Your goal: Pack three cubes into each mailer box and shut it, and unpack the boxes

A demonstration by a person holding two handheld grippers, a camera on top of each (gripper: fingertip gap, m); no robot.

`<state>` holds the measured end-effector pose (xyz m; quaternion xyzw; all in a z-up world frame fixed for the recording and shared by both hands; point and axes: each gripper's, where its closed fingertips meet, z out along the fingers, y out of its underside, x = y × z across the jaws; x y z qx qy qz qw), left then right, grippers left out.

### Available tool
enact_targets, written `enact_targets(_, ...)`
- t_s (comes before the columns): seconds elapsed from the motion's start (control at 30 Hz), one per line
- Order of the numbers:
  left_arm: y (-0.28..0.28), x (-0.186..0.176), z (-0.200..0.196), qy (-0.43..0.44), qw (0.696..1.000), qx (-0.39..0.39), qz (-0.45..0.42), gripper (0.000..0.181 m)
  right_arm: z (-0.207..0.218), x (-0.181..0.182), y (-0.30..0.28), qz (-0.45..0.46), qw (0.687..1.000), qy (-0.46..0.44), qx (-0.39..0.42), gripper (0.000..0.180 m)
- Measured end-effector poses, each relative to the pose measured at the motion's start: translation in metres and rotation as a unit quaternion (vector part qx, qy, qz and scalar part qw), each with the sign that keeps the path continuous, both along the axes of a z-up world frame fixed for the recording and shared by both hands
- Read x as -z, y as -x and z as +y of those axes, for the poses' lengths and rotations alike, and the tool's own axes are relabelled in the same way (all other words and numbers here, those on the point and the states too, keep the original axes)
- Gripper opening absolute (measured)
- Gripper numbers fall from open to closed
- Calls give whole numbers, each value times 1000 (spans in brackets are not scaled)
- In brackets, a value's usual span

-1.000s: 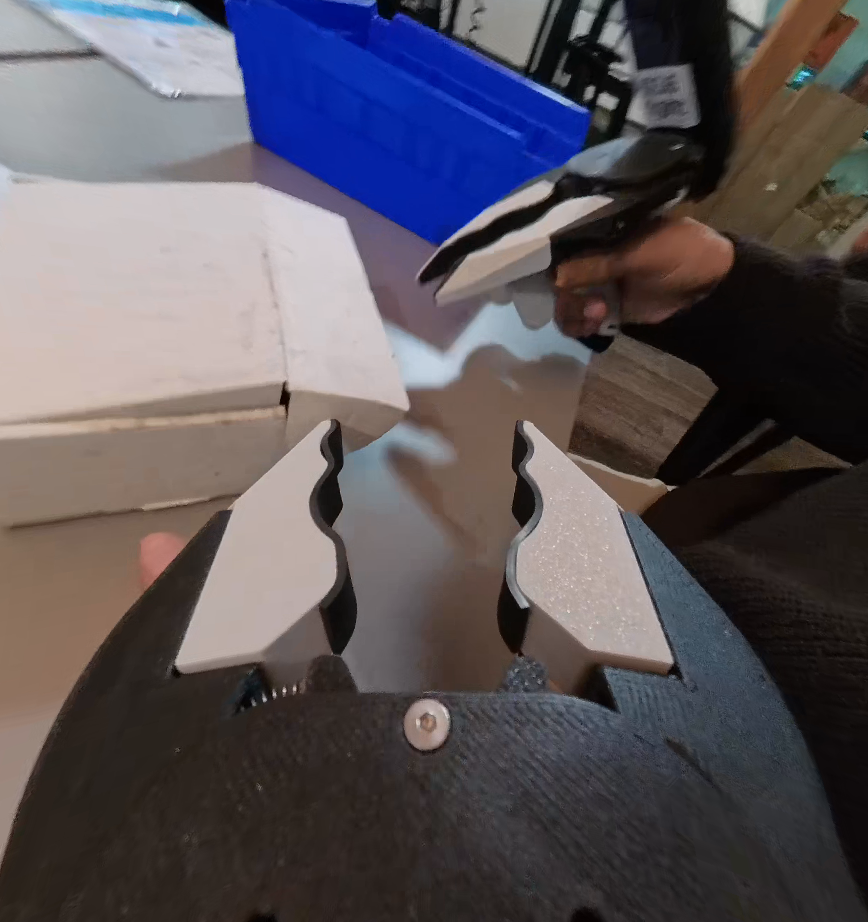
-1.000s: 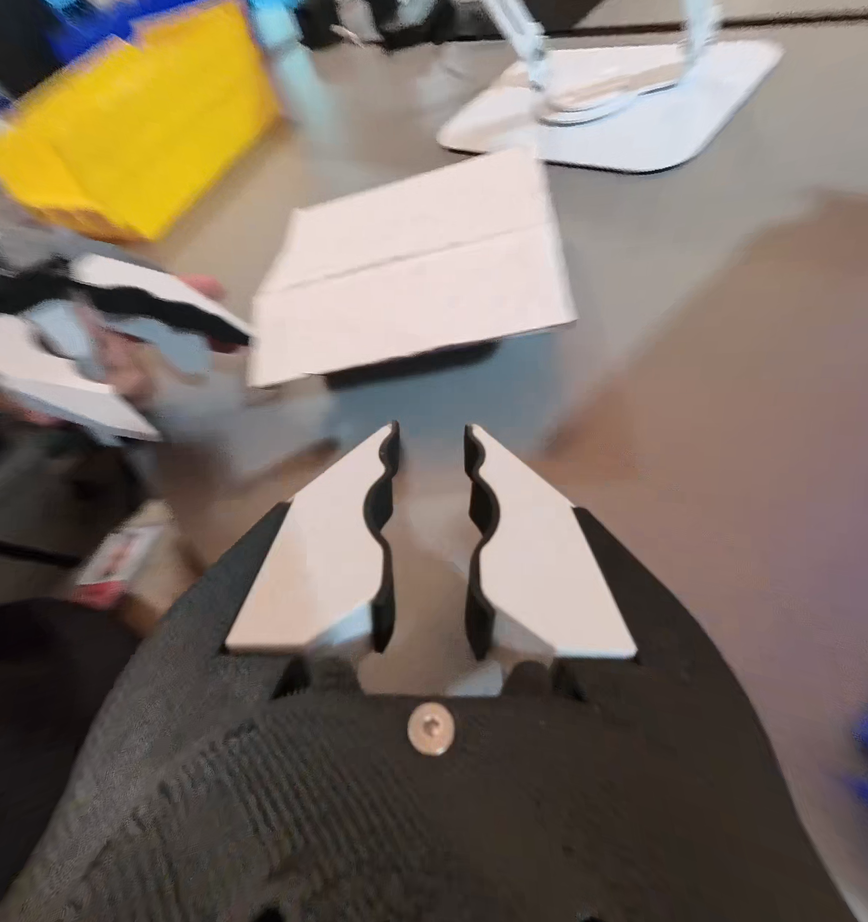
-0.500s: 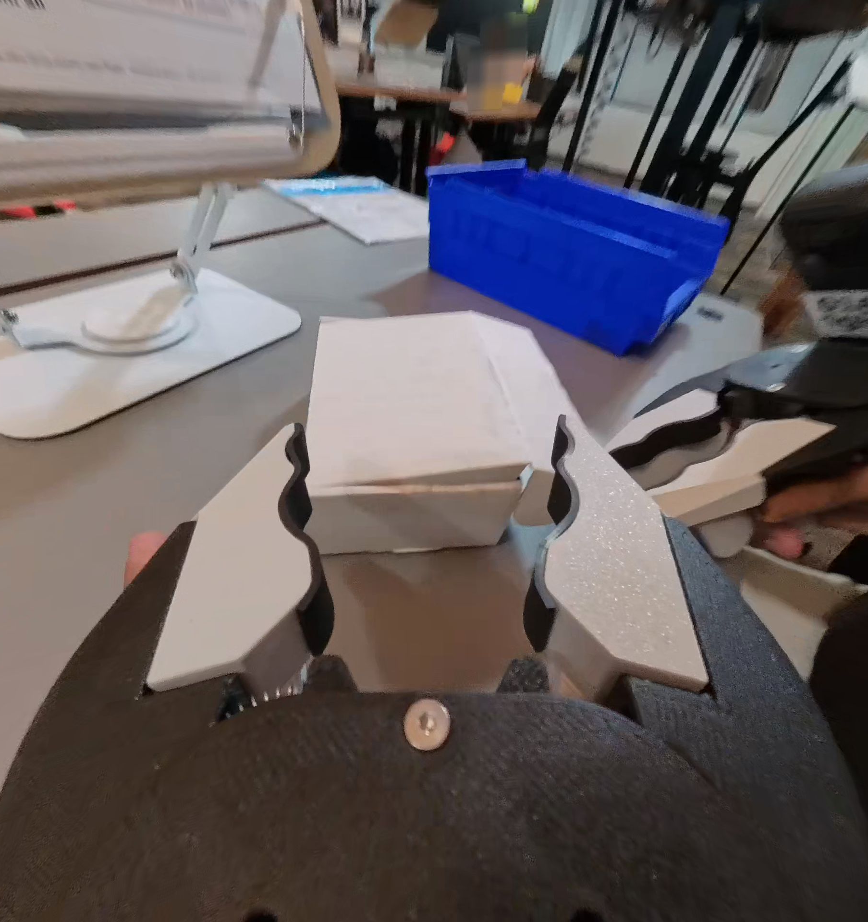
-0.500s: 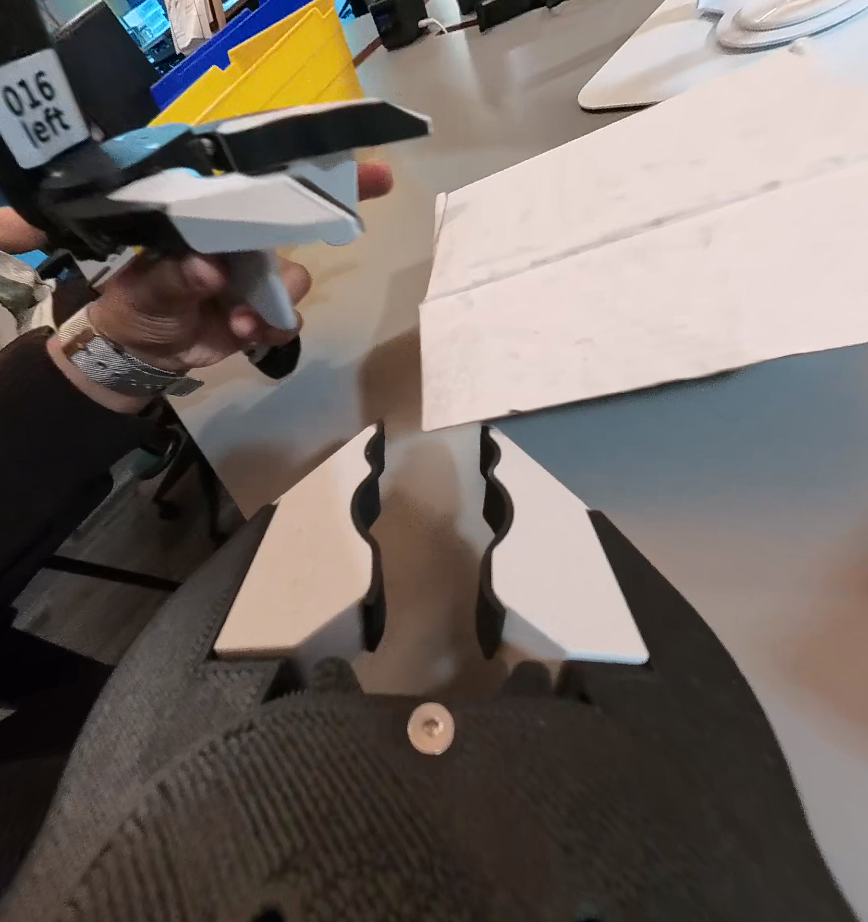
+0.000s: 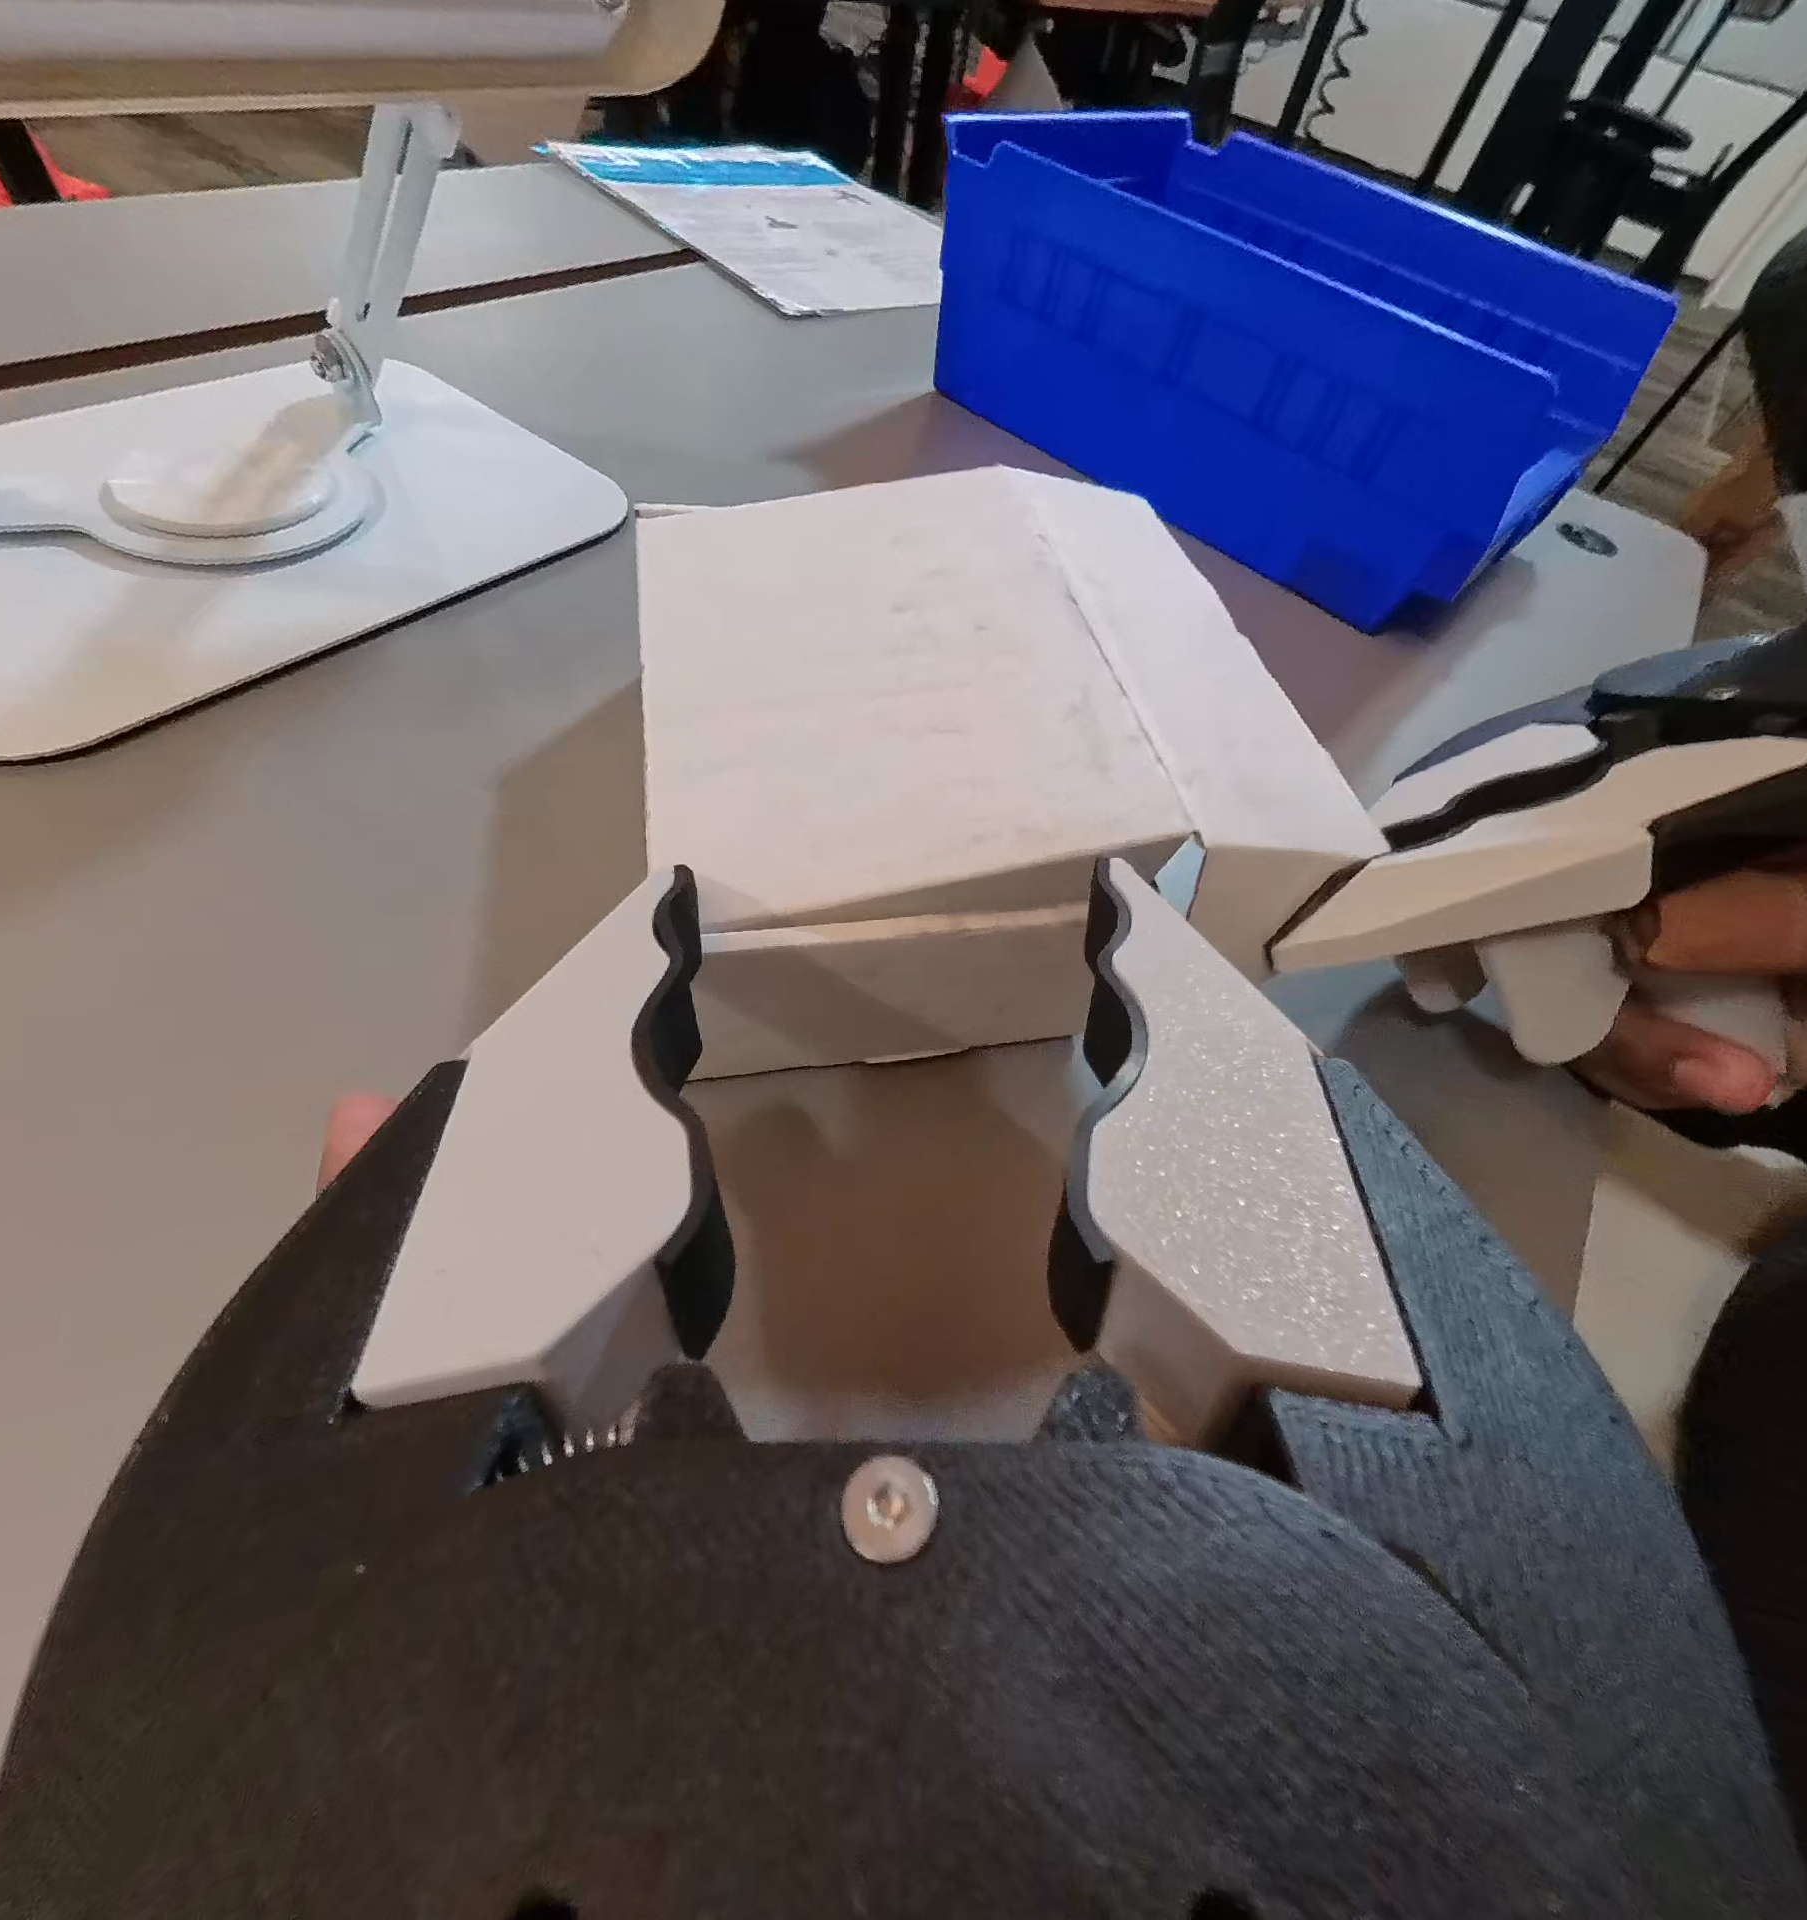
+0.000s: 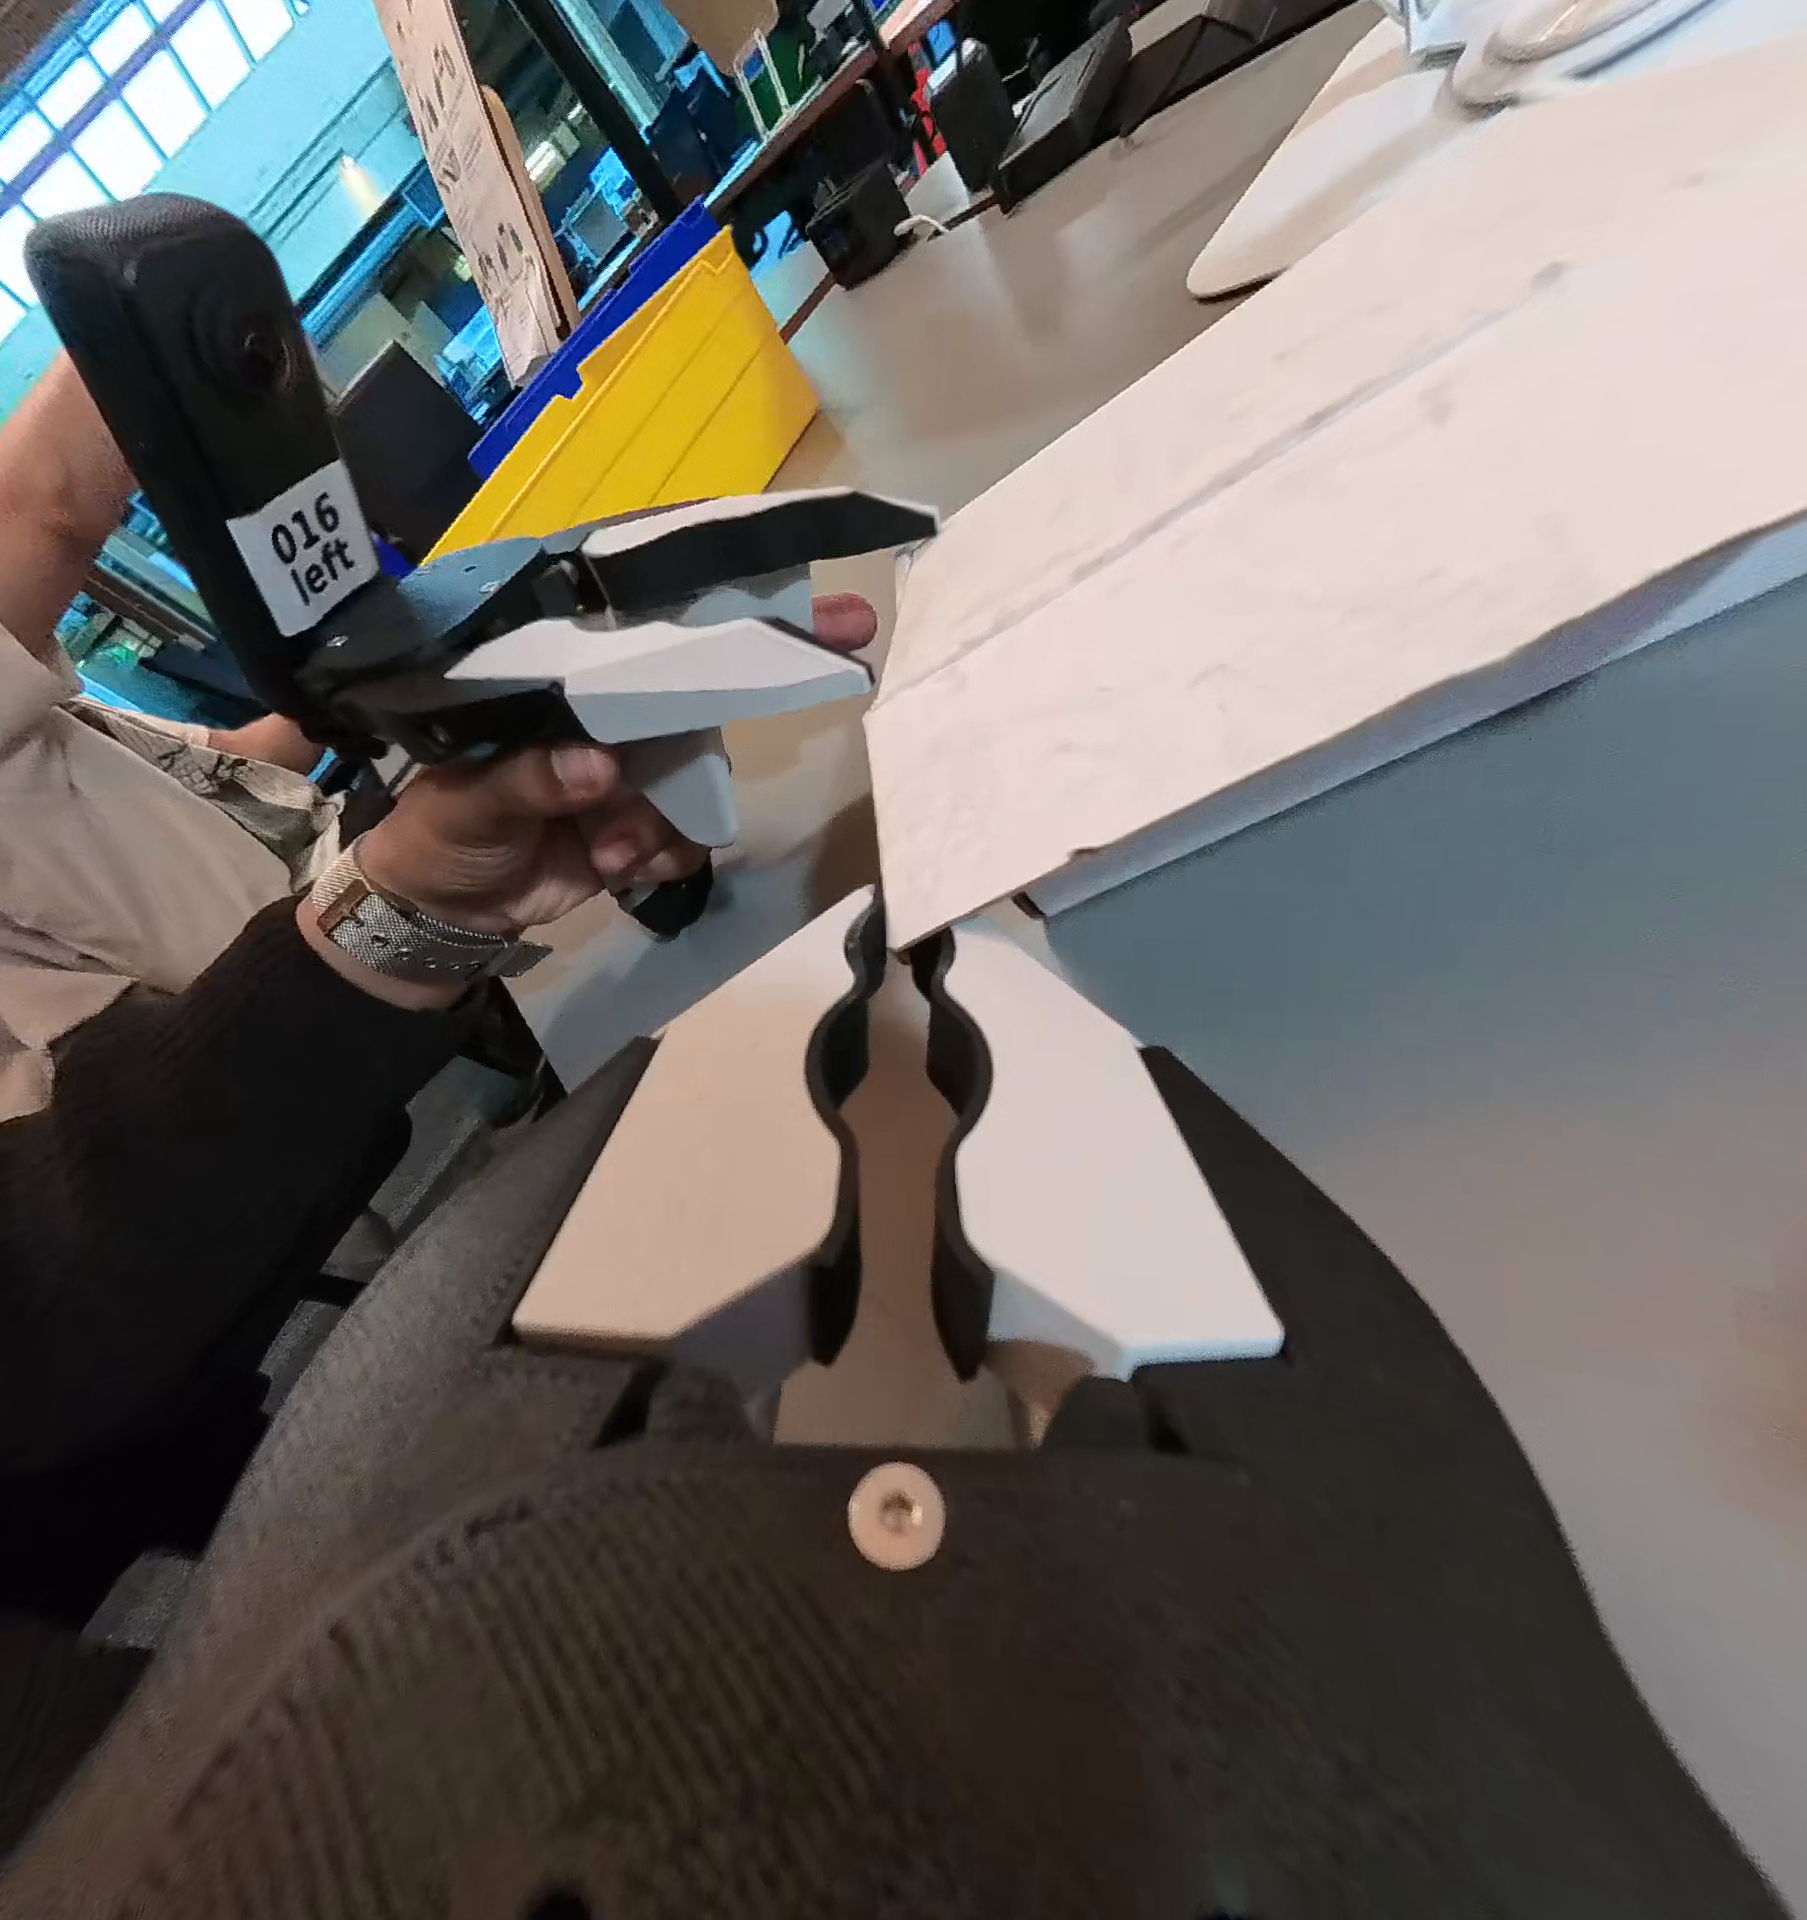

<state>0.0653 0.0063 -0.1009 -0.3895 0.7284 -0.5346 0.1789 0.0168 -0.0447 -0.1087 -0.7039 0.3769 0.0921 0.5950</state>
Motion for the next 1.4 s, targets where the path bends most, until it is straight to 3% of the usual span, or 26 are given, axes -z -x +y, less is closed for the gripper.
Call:
enact_targets(0.17, -1, 4, -3, -45, 999, -8, -17, 71, -12, -4, -7, -103, 991, 80, -12, 1)
enact_targets(0.3, -1, 8, -6, -84, 996, -11, -32, 74, -21, -4, -15, -227, 957, 182, -17, 2)
enact_targets(0.6, -3, 9, -5, -89, 995, -19, -30, 79, -16, 8, -19, -162, 973, 162, -22, 2)
enact_targets(0.97, -2, 10, -5, -102, 994, -23, -36, 81, -8, 48, -14, -121, 952, 271, -73, 0)
enact_targets(1.13, -2, 10, -5, -105, 994, -23, -37, 81, -15, 48, 8, -118, 944, 279, -127, 5)
enact_targets(1.23, -2, 9, -4, -98, 994, -23, -34, 81, -10, 21, 32, -167, 942, 225, -184, 5)
enact_targets(1.33, -2, 9, -4, -95, 995, -25, -32, 80, -14, -39, 12, -310, 932, 161, -94, 6)
enact_targets(1.4, -3, 9, -3, -93, 995, -26, -31, 80, -27, -54, -11, -379, 906, 187, -26, 0)
